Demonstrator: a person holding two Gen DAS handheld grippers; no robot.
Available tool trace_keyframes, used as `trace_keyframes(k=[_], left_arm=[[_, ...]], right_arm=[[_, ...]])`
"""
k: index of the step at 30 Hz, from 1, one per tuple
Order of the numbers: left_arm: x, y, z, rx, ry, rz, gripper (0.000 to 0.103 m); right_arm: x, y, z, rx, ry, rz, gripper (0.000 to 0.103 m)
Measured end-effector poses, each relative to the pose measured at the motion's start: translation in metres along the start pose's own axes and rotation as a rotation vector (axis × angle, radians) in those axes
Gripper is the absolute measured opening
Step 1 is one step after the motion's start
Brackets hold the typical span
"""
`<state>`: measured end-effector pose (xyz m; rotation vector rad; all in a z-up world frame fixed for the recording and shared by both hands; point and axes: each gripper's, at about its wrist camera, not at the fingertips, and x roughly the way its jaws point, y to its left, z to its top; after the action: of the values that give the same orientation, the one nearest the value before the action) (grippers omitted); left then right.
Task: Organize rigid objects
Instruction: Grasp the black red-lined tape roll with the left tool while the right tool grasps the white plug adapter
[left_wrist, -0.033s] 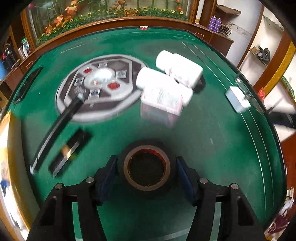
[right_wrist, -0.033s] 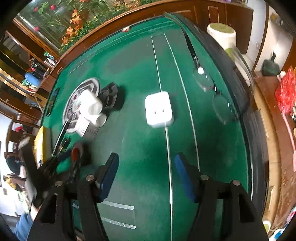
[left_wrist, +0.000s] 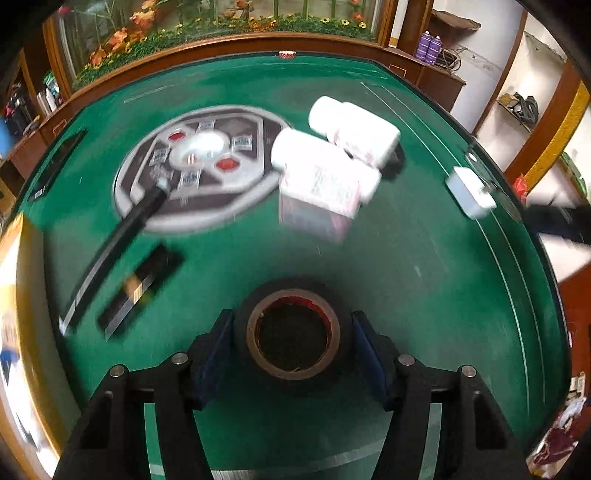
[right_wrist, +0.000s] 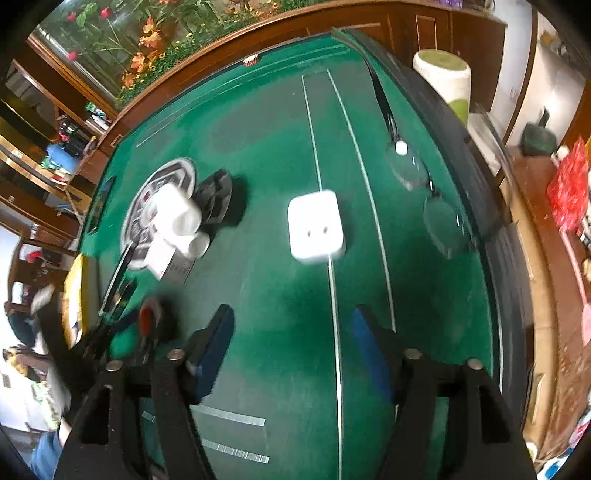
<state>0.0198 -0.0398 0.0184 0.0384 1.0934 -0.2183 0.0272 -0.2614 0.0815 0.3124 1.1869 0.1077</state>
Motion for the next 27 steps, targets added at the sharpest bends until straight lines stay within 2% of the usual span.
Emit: trace_keyframes(k=[6,12,14,15,16,17,21,27], left_arm=[[-0.014,-0.004,-0.031,0.007,0.016,-0.004,0.066],[-0.022,0.003,-0.046,-0.014,0.022,0.014,0.066],[-0.023,0.004,-0.049,-0.017,0.021,0.018,0.066],[-0.024,0.005,-0.050,-0.017,0.020,0.021,0.066],[-0.025,0.004,-0.052,-0.015,0.018,0.025,0.066],[-0.025,0.004,-0.053,-0.015,0.017,0.027,0.066],[-0.025,0.004,-0.053,-0.022,0.009,0.034,0.066],[-0.026,0.003,-0.054,-0.031,-0.018,0.049,0.066]], right_arm=[[0.033,0.010,0.037,-0.051,-0.011,-0.124,0.070],[0.065,0.005,0.051,-0.064,0.023,-0.188,0.070],[0.071,0.002,0.052,-0.062,0.030,-0.197,0.053],[0.071,0.002,0.052,-0.065,0.025,-0.198,0.050],[0.070,0.004,0.051,-0.084,0.026,-0.202,0.040],[0.070,0.005,0.050,-0.096,0.031,-0.208,0.040],[0.060,0.008,0.035,-0.089,0.043,-0.140,0.040],[0.048,0.045,-0.022,-0.191,0.093,0.000,0.040]])
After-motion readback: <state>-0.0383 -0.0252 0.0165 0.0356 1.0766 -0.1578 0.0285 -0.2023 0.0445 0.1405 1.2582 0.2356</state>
